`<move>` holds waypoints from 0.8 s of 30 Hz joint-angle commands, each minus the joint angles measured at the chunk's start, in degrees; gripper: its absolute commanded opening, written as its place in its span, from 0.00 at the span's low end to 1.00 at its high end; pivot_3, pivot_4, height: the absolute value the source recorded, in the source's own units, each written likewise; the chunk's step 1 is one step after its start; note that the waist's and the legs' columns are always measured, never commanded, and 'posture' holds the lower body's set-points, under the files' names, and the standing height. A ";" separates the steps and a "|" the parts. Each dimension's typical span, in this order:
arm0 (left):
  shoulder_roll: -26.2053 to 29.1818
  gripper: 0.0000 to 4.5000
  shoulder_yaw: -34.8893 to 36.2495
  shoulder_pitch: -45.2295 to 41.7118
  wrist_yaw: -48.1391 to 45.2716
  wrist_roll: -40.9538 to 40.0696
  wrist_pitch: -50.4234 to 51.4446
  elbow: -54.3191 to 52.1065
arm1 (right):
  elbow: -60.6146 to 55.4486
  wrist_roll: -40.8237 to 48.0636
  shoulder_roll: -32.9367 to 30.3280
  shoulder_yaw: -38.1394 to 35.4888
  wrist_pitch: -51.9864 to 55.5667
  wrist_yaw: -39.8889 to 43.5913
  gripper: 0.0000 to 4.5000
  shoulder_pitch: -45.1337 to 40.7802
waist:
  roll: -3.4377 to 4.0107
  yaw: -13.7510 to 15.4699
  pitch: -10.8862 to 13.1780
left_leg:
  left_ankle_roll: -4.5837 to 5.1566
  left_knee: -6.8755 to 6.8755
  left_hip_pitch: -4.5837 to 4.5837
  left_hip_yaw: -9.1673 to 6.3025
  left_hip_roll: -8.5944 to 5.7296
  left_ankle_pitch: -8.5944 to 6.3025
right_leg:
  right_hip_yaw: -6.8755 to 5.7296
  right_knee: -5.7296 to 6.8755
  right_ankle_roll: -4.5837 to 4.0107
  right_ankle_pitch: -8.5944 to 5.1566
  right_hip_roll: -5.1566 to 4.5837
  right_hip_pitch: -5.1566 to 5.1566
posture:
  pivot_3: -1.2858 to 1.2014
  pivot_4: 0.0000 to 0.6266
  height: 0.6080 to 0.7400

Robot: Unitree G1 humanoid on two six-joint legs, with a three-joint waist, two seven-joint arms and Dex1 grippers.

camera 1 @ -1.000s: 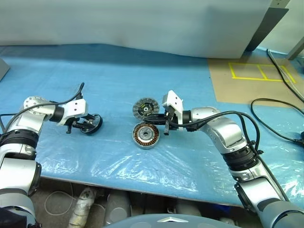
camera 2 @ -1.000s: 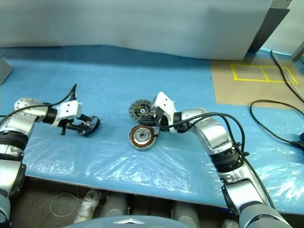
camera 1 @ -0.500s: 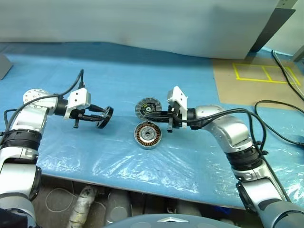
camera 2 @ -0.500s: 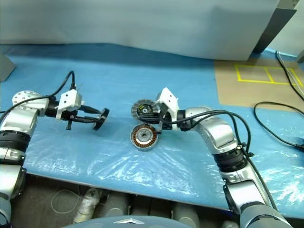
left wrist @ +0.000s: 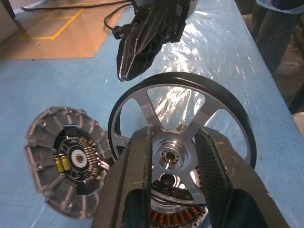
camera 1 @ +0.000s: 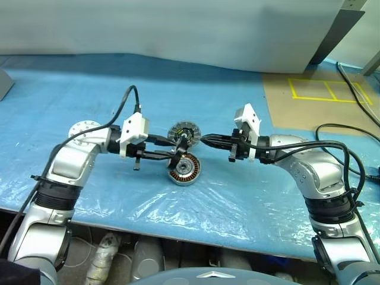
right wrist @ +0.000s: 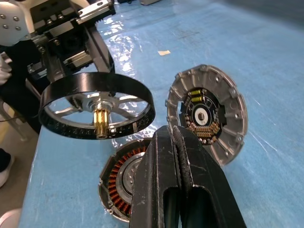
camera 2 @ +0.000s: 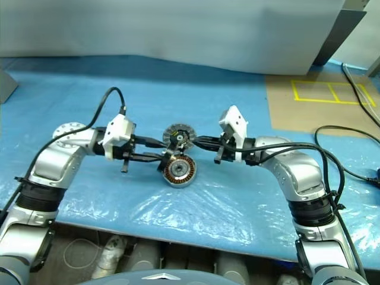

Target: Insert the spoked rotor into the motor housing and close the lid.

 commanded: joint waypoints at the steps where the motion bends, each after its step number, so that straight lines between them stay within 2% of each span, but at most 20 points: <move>1: 0.51 0.31 -1.22 -0.40 0.31 3.03 -3.26 2.54 | -3.56 1.52 -0.29 -2.04 0.40 -1.60 0.00 0.21 | 0.00 0.05 0.00 | 0.00 0.00 0.00 0.00 0.00 0.00 | 0.00 0.00 0.07 0.04 0.00 0.00 | 0.52 0.24 1.00; 10: -1.19 0.31 -4.65 -2.72 0.79 8.54 -10.07 8.95 | -4.73 1.47 -0.28 -2.45 0.93 -4.46 0.00 1.67 | 0.00 0.18 0.00 | 0.00 -0.02 -0.04 -0.01 -0.02 0.00 | -0.02 -0.05 0.20 0.12 -0.01 0.00 | 0.52 0.24 1.00; 23: -0.02 0.31 -7.87 -3.57 -1.07 12.69 -13.58 9.06 | -5.59 1.74 0.12 -2.30 0.91 -7.52 0.00 3.28 | 0.02 0.17 -0.01 | 0.00 -0.01 0.02 -0.01 -0.02 0.00 | -0.01 -0.03 0.21 0.12 -0.01 0.05 | 0.52 0.24 1.00; 24: -0.05 0.35 -8.08 -3.73 -1.53 12.69 -13.85 9.05 | -5.52 1.65 0.13 -2.24 0.79 -7.60 0.00 3.37 | 0.02 0.18 -0.01 | 0.00 -0.01 0.03 -0.01 -0.02 0.00 | -0.01 -0.03 0.21 0.12 -0.01 0.06 | 0.52 0.24 1.00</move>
